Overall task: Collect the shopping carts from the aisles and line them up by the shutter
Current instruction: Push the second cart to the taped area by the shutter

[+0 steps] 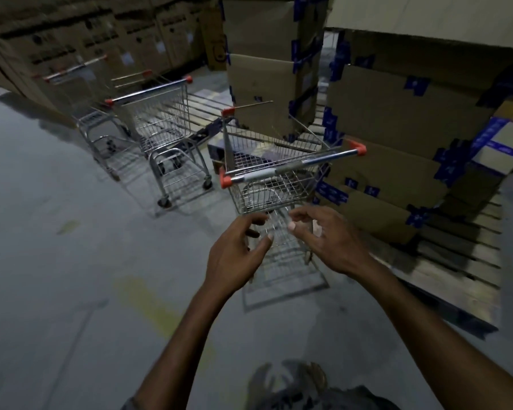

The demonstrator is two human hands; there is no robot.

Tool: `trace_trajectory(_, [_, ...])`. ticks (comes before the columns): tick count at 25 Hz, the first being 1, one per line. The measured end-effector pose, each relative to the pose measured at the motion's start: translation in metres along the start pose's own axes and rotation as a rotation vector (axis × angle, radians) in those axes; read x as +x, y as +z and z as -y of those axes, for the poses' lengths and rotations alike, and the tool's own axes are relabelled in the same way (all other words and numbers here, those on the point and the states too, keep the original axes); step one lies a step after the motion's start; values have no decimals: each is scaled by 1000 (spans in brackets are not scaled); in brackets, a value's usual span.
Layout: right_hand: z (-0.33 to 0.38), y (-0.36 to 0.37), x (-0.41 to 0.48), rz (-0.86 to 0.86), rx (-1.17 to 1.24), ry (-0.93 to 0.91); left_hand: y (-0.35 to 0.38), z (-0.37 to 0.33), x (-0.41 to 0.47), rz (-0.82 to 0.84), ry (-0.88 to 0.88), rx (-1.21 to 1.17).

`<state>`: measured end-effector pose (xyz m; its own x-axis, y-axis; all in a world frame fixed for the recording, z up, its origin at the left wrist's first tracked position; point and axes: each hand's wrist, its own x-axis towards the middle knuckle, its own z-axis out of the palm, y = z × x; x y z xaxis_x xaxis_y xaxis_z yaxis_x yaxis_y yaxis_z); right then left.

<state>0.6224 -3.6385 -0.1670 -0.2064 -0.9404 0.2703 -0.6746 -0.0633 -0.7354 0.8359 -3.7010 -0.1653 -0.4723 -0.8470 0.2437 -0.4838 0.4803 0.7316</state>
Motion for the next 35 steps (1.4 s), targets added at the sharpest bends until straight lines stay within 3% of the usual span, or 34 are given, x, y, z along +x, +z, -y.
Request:
trace_trajectory(11, [-87,-12,151,85,-65,32,44,21,160,9,-74,53])
trace_trajectory(14, [-116,-2,189,69,-123,37,58,45,207,20,-14,80])
trace_trajectory(20, [-171,7,250,134,-396,137,92,93,287,219,44,230])
trace_trajectory(23, [-193,7,259,180,-541,104,107,105,302,284,55,308])
trace_trajectory(27, [-205,9,263,254,-635,60,123,115,299,228,147,600])
trace_trajectory(35, [-207,-7,254,412,-663,-6,135,98,280,120,71,708])
